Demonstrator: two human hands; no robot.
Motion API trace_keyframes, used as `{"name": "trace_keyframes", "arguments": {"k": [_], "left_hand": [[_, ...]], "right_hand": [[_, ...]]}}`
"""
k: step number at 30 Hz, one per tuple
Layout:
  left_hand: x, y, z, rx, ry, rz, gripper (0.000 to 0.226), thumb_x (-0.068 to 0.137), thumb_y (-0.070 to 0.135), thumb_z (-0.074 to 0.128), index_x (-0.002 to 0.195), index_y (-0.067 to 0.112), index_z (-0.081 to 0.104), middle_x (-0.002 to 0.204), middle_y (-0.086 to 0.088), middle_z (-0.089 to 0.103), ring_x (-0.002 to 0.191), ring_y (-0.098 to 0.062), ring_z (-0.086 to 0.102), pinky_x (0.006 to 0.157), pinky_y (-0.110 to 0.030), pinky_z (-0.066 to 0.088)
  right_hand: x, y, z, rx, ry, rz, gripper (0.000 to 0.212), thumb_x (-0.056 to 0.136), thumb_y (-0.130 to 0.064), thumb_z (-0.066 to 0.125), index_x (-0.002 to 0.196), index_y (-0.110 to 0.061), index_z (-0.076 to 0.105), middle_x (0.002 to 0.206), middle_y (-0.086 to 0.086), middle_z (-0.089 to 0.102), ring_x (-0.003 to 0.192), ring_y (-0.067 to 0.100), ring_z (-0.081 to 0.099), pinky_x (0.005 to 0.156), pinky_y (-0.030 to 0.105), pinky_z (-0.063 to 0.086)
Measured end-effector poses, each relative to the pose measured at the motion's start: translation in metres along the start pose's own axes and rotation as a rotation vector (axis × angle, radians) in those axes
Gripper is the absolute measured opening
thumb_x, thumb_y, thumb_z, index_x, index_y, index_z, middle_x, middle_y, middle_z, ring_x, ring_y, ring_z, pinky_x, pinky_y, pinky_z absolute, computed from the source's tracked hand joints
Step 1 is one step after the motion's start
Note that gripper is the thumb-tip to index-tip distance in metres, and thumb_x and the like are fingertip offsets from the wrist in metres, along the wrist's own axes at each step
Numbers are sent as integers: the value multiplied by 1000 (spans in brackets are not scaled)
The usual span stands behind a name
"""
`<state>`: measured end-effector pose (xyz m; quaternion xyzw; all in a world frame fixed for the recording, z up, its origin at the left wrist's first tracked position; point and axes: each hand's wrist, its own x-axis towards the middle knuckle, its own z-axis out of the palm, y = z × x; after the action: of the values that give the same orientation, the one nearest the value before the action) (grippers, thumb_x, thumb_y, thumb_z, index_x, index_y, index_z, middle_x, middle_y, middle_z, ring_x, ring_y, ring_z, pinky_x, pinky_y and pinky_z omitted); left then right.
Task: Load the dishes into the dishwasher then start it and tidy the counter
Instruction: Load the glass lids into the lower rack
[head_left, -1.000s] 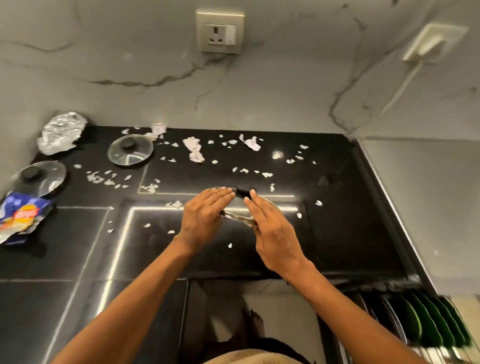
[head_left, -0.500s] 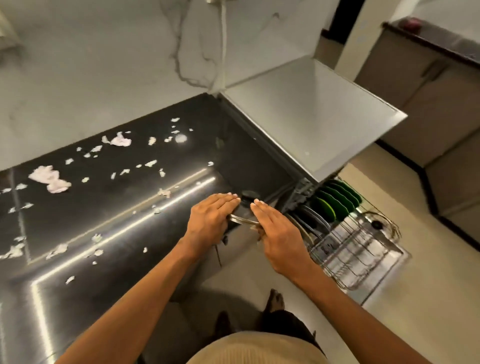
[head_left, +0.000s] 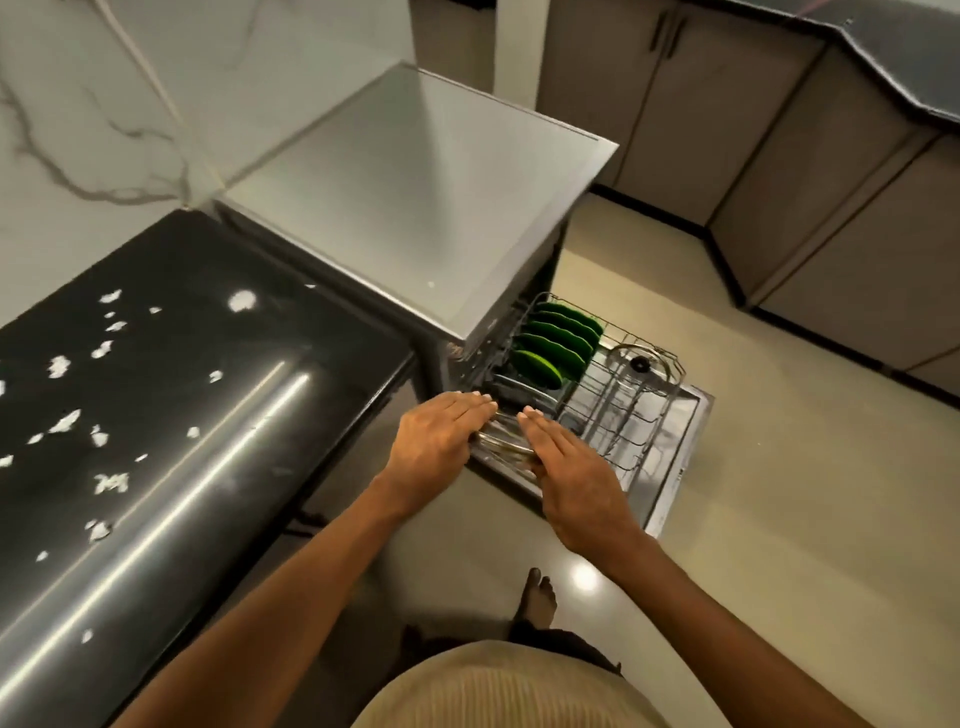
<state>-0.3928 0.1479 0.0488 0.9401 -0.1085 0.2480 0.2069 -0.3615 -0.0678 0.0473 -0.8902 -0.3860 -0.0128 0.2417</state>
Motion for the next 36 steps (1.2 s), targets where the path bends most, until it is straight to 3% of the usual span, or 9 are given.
{"name": "trace_keyframes", "arguments": {"k": [4,10,14,17,20,26,29,36], "left_hand": [[45,25,48,-38,-74,49,35,83,-1,49,106,5,76,107,-7,75,97,-23,73,82,-37,60],[95,51,112,-84,-189,70,39,82,2,45,106,5,76,105,-7,76,97,-23,73,83,-38,60],[124,55,155,-110,-335,55,34,83,8,51,108,9,75,105,-4,76,95,-22,73,75,-38,61],[144,49,183,-104,-456,46,41,72,-6,71,109,10,74,104,-5,76,93,-24,73,72,-40,62],[170,41,210,-95,-550,29,43,74,-8,71,111,14,72,102,-2,76,89,-25,72,69,-42,60],[221,17,272,-138,-680,-1,48,80,-10,63,120,16,70,108,-3,75,96,-24,71,84,-43,58],[247,7,300,-147,-755,-7,49,84,-8,60,124,19,68,109,-2,74,97,-23,69,86,-40,55],[297,-19,375,-177,-941,-26,37,88,-6,57,111,21,69,92,2,69,79,-16,64,69,-23,49]], "right_hand": [[-11,54,-22,27,22,92,54,98,-11,60,149,-7,45,150,12,51,137,27,50,111,37,44],[-21,124,-43,63,16,194,54,97,-7,63,148,-7,47,147,13,54,135,28,53,109,41,48],[-20,168,-47,73,-2,286,50,97,-8,63,146,-9,51,141,11,59,125,27,60,100,40,54],[-12,193,-47,67,-4,355,49,95,-9,67,142,-10,54,135,10,64,115,26,66,92,34,55],[2,217,-44,72,-10,417,47,95,-10,67,140,-13,54,125,6,69,99,24,69,78,32,57],[36,273,-31,95,-21,573,45,93,-8,68,135,-17,56,113,6,72,89,27,69,70,36,56],[55,303,-26,100,-46,646,47,90,-2,69,133,-18,57,107,5,72,85,27,69,69,35,55],[92,374,-6,119,-71,767,45,92,1,63,132,-20,62,100,3,73,79,27,68,65,31,51]]}}
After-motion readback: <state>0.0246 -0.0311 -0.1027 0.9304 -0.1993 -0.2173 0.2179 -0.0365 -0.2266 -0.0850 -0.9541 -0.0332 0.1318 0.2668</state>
